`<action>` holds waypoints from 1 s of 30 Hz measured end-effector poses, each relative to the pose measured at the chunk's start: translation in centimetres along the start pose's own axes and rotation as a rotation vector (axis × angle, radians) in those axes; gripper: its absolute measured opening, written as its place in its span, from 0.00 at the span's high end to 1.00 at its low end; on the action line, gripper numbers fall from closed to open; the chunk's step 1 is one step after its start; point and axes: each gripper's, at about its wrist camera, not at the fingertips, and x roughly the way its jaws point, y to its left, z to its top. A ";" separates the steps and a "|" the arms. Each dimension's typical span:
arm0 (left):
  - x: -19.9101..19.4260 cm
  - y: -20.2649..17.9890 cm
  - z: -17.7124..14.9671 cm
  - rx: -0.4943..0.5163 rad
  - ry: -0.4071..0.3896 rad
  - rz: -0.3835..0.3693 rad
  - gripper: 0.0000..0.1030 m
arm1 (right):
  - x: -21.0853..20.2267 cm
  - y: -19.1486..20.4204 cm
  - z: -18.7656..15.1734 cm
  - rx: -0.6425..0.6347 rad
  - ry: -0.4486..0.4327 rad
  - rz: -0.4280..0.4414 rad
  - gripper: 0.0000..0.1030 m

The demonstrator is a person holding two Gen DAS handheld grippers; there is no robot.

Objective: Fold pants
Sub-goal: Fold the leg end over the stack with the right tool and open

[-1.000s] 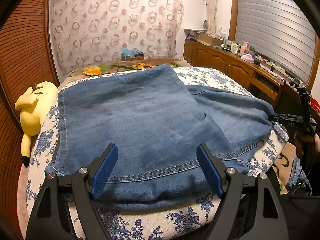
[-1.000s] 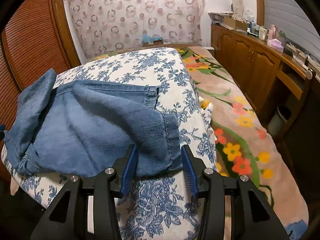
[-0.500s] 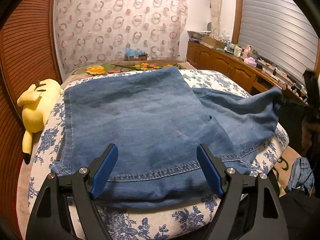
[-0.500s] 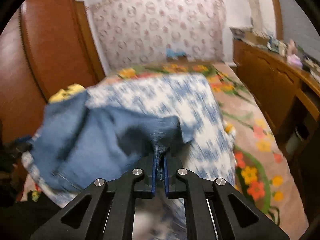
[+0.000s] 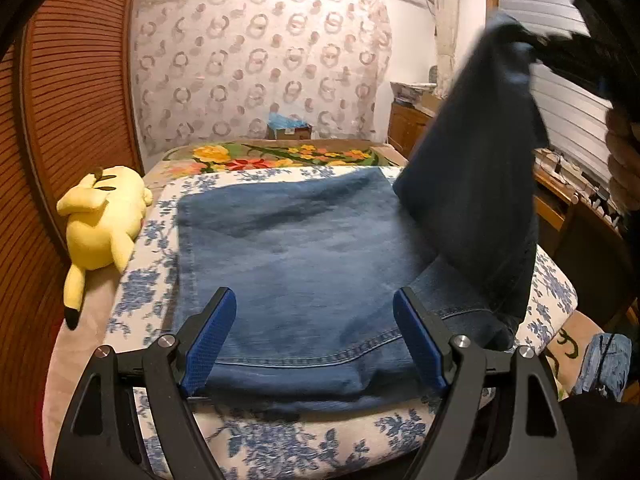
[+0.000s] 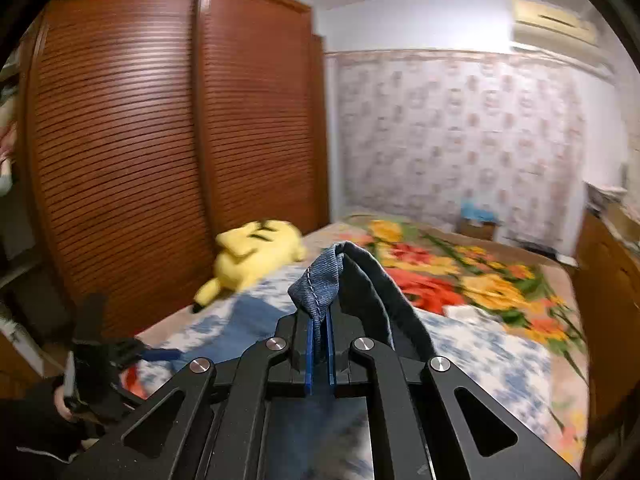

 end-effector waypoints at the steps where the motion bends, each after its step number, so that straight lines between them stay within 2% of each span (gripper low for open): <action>1: -0.2 0.3 0.0 -0.005 -0.003 0.005 0.21 | 1.2 1.0 0.3 -0.015 0.017 0.027 0.95; 7: -0.2 1.5 -0.5 -0.029 -0.003 0.017 0.21 | 7.4 3.8 -0.7 -0.037 0.154 0.123 0.94; 9: 0.0 1.7 -0.7 -0.034 0.003 0.017 0.21 | 9.3 3.6 -1.3 -0.025 0.204 0.134 0.80; 12: 0.1 1.6 -0.8 -0.033 0.009 0.016 0.21 | 11.4 2.9 -1.7 -0.008 0.260 0.125 0.71; 19: 0.3 1.4 -0.7 -0.036 0.008 0.008 0.21 | 10.9 1.6 -1.8 0.041 0.268 0.077 0.65; 23: 0.8 1.1 -0.6 -0.021 0.015 0.010 0.21 | 9.5 1.8 -3.7 0.046 0.282 0.051 0.64; 30: 1.9 2.0 -0.2 -0.016 0.031 0.039 0.21 | 10.9 2.6 -7.5 0.092 0.367 0.042 0.64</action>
